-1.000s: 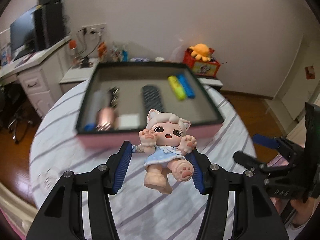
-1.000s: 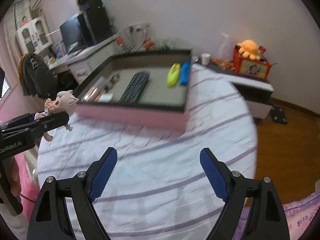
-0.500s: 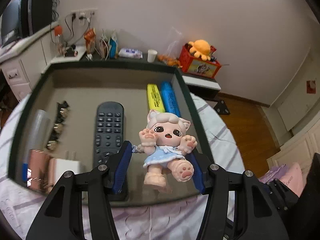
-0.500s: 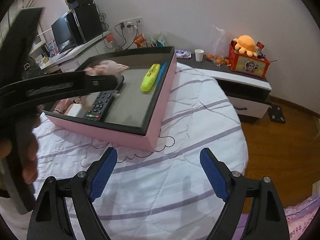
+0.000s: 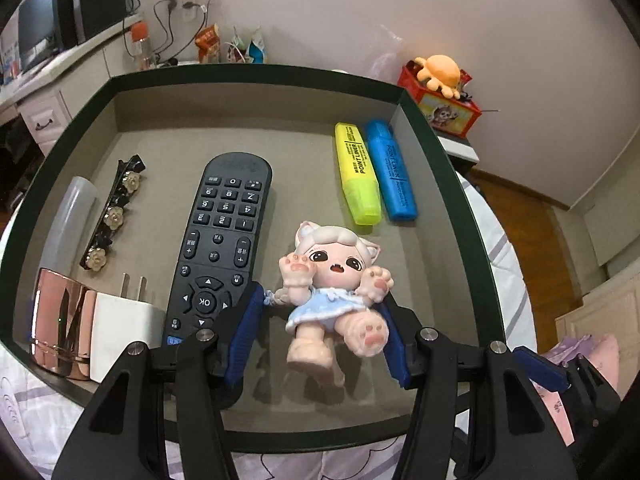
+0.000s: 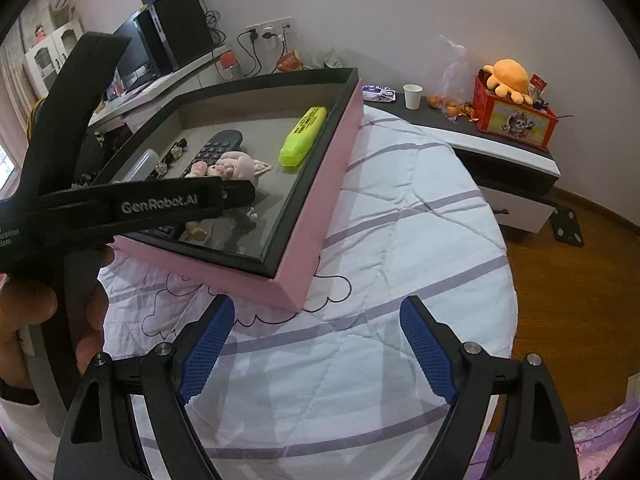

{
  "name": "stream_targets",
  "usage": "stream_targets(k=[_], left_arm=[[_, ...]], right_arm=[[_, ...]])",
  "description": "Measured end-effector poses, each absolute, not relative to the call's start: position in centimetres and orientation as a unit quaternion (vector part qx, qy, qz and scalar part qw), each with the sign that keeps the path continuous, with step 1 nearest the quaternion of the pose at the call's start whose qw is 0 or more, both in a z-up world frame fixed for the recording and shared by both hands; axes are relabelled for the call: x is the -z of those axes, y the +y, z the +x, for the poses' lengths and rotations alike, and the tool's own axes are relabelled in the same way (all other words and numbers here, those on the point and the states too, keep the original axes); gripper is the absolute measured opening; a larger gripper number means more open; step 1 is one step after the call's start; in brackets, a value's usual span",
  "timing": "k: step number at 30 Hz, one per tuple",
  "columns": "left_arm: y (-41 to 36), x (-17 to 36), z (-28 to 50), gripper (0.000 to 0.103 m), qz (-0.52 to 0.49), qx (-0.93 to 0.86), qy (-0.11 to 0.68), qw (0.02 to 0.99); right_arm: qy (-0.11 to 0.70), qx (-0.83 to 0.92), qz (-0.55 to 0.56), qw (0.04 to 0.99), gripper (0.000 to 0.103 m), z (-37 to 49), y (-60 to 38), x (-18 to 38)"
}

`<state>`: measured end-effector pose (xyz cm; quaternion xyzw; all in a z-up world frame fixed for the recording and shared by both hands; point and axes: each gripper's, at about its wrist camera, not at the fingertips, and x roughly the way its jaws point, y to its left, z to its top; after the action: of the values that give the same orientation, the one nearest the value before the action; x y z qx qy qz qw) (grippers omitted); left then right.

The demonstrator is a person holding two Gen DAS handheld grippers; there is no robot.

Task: Organize rigid objects
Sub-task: 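Lower the doll beside the remote in the box and open the left gripper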

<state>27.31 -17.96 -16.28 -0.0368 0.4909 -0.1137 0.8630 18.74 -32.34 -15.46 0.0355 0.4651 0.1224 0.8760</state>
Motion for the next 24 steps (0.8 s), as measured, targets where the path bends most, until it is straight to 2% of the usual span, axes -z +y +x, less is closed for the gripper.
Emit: stream_targets(k=[6,8,9,17,24], left_arm=[[-17.9,15.5,26.9,0.061,-0.035,0.111,0.496,0.861],[-17.8,14.7,26.3,0.075,-0.033,0.114,0.49,0.864],[-17.8,14.5,26.2,0.079,-0.03,0.113,0.487,0.866],[-15.5,11.3,23.0,0.096,-0.013,0.114,0.457,0.882],[-11.1,8.4,20.5,0.102,0.038,0.07,0.408,0.909]], right_arm=[[0.474,-0.124,0.03,0.871,0.086,18.7,-31.9,15.6],[0.476,-0.121,0.026,0.871,0.086,18.6,-31.8,15.6],[0.477,-0.121,0.025,0.87,0.086,18.6,-31.6,15.5],[0.48,-0.118,0.014,0.869,0.086,17.6,-30.6,14.4],[0.466,-0.112,0.003,0.878,0.086,16.5,-29.1,12.0]])
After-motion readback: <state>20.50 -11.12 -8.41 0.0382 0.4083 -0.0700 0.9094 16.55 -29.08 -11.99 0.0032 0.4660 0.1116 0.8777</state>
